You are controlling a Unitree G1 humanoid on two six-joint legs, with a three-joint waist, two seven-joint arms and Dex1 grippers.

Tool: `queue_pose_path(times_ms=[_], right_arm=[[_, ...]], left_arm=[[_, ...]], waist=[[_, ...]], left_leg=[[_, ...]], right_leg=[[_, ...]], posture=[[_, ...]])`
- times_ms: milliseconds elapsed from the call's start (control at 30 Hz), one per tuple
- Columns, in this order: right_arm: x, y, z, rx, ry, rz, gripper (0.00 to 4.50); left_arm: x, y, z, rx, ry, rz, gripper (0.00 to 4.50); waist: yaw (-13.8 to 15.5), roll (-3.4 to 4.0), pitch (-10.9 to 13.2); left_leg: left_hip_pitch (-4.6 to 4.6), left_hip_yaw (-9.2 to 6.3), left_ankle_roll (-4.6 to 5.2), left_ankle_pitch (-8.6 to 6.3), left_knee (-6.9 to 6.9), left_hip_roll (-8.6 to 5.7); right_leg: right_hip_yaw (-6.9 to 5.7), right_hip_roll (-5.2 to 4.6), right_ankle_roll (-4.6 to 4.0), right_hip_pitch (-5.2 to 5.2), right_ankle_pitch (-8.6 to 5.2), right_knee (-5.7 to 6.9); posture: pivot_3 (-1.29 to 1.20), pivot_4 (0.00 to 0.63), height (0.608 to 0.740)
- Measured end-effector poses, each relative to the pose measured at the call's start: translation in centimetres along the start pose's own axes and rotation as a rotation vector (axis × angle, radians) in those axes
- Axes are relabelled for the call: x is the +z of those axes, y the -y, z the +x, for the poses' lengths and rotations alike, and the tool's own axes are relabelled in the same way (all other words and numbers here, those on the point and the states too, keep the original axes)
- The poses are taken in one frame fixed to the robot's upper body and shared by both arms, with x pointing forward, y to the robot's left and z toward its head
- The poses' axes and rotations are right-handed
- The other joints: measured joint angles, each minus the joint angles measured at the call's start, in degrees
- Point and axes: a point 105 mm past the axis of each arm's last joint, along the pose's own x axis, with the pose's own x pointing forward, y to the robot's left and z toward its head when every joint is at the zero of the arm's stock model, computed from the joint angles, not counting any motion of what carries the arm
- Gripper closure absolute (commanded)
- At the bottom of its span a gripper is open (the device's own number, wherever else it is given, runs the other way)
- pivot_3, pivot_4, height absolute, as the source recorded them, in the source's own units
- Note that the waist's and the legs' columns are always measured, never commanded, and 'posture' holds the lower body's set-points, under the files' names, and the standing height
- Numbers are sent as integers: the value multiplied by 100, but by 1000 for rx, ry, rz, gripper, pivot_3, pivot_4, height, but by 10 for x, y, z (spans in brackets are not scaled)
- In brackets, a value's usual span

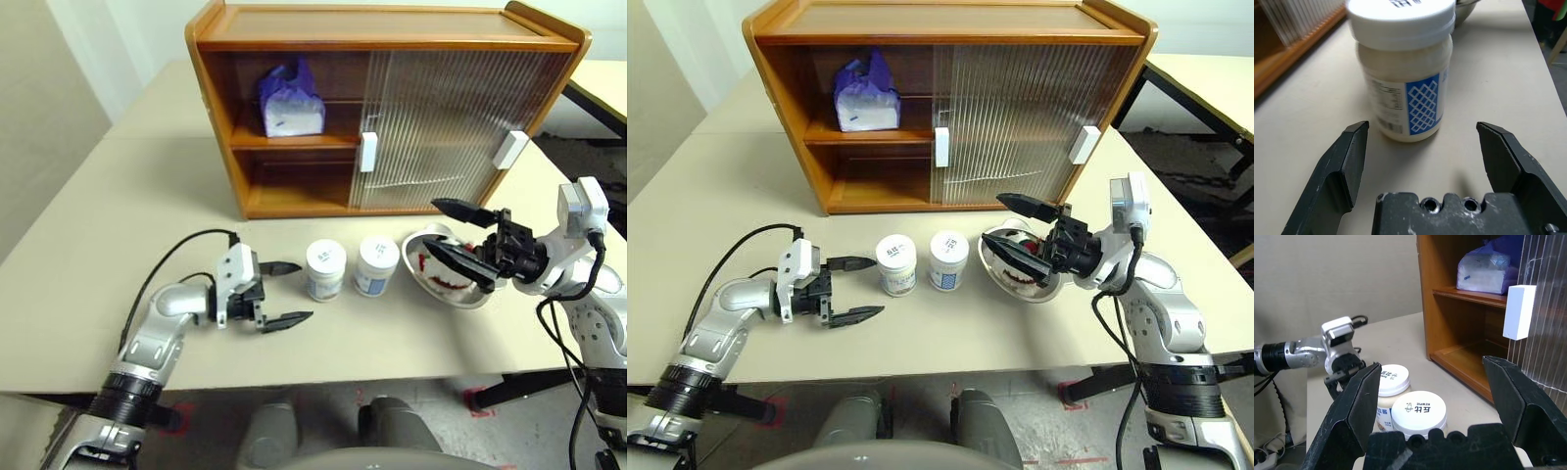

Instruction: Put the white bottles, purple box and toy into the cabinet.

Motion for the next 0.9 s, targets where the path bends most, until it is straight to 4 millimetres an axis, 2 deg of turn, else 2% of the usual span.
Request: queue_pose_path(times_ms=[67, 233, 333, 400, 500, 533, 800, 900], right_arm=[[0, 0, 0, 1, 0, -1, 0], [1, 0, 1, 3, 0, -5, 0], [1, 0, 0, 1, 0, -4, 0], [1, 0, 0, -1, -2, -3, 0], [-1, 0, -2, -10, -6, 3, 0], [-1, 0, -2, -12, -6, 4, 0], [-1, 1, -1, -22, -6, 2, 0], [-1, 1, -1, -26, -6, 1, 0]], left_arm=[[4, -1, 8, 7, 25, 11, 20], [-2, -1, 23, 2, 10, 12, 20], [4, -4, 35, 4, 37, 16, 20], [4, -8, 40, 18, 35, 19, 386], [1, -10, 50, 28, 31, 4, 1284], [1, -10, 53, 36, 34, -7, 1431], [0, -13, 49, 58, 25, -28, 1431], [0, -28, 41, 164, 25, -42, 1431]], waist=[[6, 0, 0], [7, 0, -1], [10, -2, -2], [10, -2, -2], [12, -2, -3], [12, -2, -3], [-16, -7, -6], [-27, -8, -5]], left_leg=[[0, 0, 0, 0, 1, -1], [0, 0, 1, 0, 3, -3], [-2, -1, 1, 1, 5, -4], [-1, -2, 1, 1, 5, -6], [-1, -3, 3, 2, 6, -10], [-2, -3, 5, 3, 8, -11], [1, -1, 11, 6, 15, -10], [0, -2, 11, 6, 16, -1]], right_leg=[[0, 0, 1, 1, 1, 0], [3, 3, 4, 2, 3, 1], [3, 3, 8, 2, 5, 0], [5, 4, 9, 3, 6, 1], [12, 6, 16, 4, 10, 1], [15, 5, 19, 4, 12, 1], [17, 6, 20, 7, 13, 3], [16, 15, 21, 3, 14, 4]], posture=[[145, 0, 740], [140, 0, 740], [137, 0, 740], [136, 0, 740], [131, 0, 740], [131, 0, 740], [136, 0, 740], [137, 0, 740]])
